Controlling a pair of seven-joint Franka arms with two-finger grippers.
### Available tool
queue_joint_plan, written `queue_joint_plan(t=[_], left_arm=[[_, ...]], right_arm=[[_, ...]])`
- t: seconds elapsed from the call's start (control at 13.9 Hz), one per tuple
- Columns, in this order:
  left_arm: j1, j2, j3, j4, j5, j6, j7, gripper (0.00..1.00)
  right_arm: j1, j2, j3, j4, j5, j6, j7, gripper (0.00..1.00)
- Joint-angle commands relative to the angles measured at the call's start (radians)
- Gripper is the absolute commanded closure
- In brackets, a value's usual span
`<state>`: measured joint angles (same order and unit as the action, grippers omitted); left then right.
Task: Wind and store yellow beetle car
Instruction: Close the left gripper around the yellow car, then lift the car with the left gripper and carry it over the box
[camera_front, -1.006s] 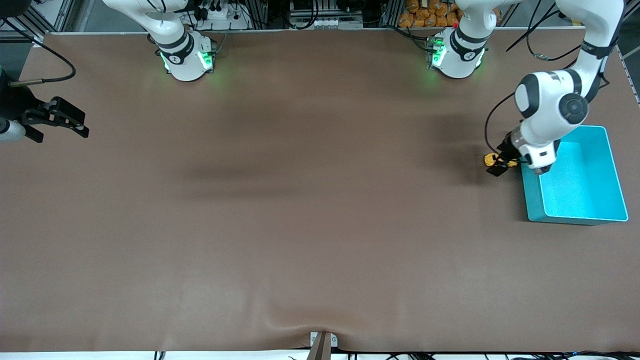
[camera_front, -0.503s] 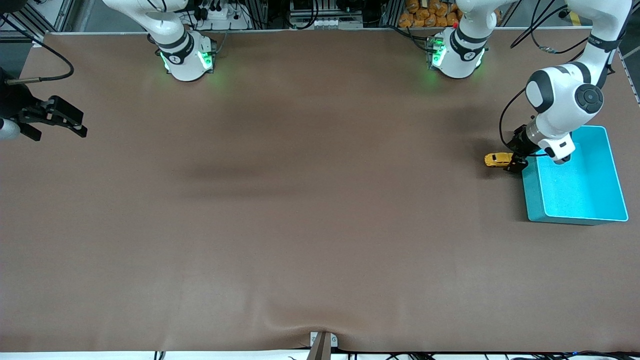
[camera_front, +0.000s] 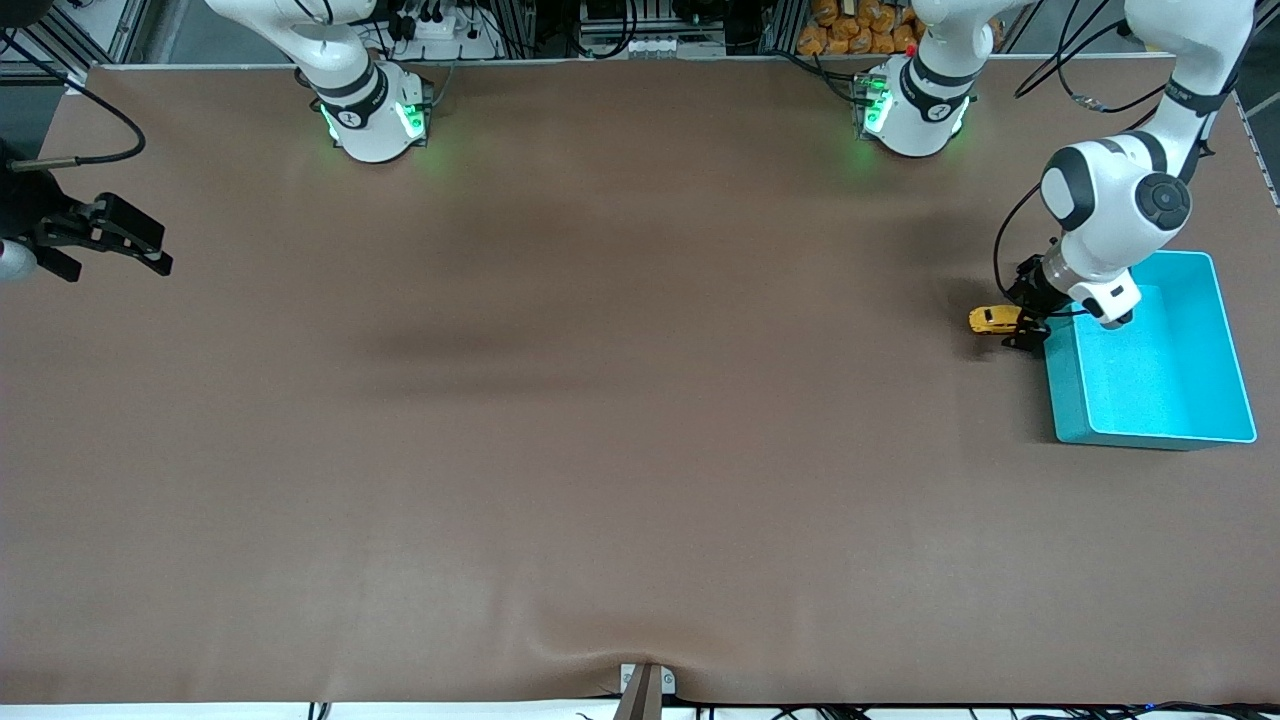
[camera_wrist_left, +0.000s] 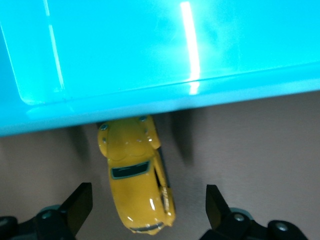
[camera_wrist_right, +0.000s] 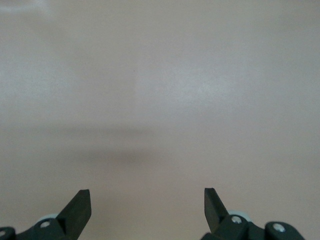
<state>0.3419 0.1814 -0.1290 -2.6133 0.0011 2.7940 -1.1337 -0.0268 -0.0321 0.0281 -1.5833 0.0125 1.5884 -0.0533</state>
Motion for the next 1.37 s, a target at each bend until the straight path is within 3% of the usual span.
queue_joint_plan(t=[0.0, 0.07, 0.14, 0.57, 0.93, 1.08, 1.29], left_arm=[[0.003, 0.035, -0.004, -0.002, -0.013, 0.029, -0.008, 0.00], [0.003, 0.038, -0.006, 0.001, -0.015, 0.045, -0.018, 0.33], [0.003, 0.036, -0.004, -0.001, -0.015, 0.053, -0.021, 0.99], [-0.021, 0.014, -0.026, 0.006, -0.015, 0.056, -0.050, 1.00], [-0.021, -0.039, -0.197, 0.047, -0.013, -0.002, -0.084, 1.00], [-0.021, -0.049, -0.219, 0.126, -0.006, -0.098, -0.084, 1.00], [-0.021, -0.042, -0.228, 0.341, 0.000, -0.353, -0.074, 1.00]], right_arm=[[-0.018, 0.003, 0.018, 0.009, -0.014, -0.011, 0.013, 0.00], [-0.016, 0.003, 0.016, 0.009, -0.014, -0.011, 0.013, 0.00], [-0.016, 0.003, 0.018, 0.009, -0.014, -0.011, 0.013, 0.00], [-0.016, 0.003, 0.018, 0.011, -0.014, -0.011, 0.013, 0.00], [-0.016, 0.003, 0.016, 0.012, -0.014, -0.013, 0.012, 0.00], [-0.016, 0.003, 0.016, 0.014, -0.016, -0.013, 0.012, 0.00], [-0.018, 0.003, 0.016, 0.014, -0.017, -0.013, 0.010, 0.00]])
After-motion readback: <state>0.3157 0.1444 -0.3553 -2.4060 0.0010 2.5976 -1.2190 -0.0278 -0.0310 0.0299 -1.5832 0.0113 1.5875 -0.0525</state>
